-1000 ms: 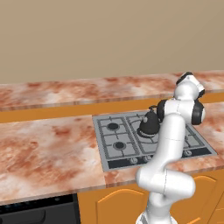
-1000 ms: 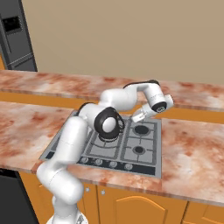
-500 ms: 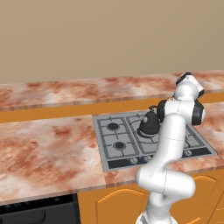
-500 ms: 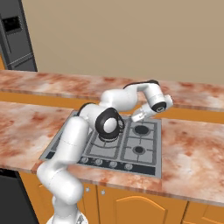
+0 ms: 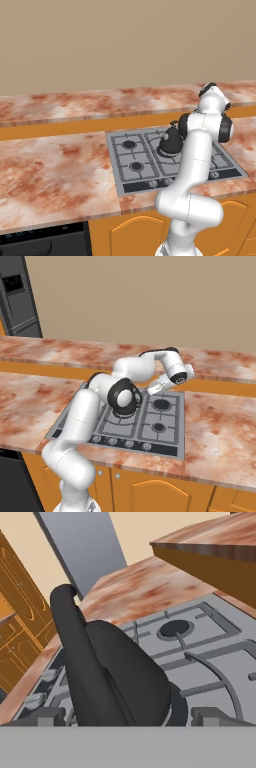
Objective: The kettle is done boiling. Turn off the stove, then wait for 300 timesteps before moving the kettle to the dining table.
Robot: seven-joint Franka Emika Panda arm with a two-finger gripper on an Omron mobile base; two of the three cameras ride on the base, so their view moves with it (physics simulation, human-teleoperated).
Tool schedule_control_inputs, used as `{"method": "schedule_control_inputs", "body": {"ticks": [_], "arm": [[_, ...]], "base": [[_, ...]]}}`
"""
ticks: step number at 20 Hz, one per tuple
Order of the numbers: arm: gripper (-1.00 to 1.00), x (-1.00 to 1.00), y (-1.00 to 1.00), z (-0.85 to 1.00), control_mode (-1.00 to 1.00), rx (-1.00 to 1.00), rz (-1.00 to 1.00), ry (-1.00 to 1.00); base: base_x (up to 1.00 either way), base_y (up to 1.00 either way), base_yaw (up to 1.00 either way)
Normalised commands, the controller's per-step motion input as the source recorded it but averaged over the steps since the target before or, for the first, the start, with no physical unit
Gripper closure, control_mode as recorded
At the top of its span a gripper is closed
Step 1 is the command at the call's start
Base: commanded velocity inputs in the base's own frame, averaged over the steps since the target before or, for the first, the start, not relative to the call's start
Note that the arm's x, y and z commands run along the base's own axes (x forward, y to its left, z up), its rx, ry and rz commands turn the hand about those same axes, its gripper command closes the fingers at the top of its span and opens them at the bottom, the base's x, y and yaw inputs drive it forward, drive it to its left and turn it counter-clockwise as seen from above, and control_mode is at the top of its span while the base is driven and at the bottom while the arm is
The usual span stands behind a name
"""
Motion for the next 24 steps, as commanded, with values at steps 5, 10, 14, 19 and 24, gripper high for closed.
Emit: {"method": "schedule_control_inputs", "body": {"ticks": [5, 10, 14, 19, 24], "arm": [[-1.0, 0.0, 0.14, -0.03, -1.0, 0.0, 0.0, 0.0], [-1.0, 0.0, 0.11, -0.04, -1.0, 0.0, 0.0, 0.0], [-1.0, 0.0, 0.1, -0.02, -1.0, 0.0, 0.0, 0.0], [-1.0, 0.0, 0.09, -0.04, -1.0, 0.0, 0.0, 0.0], [-1.0, 0.0, 0.09, -0.07, -1.0, 0.0, 0.0, 0.0]], "base": [[0.0, 0.0, 0.0], [0.0, 0.0, 0.0], [0.0, 0.0, 0.0], [0.0, 0.0, 0.0], [0.0, 0.0, 0.0]]}}
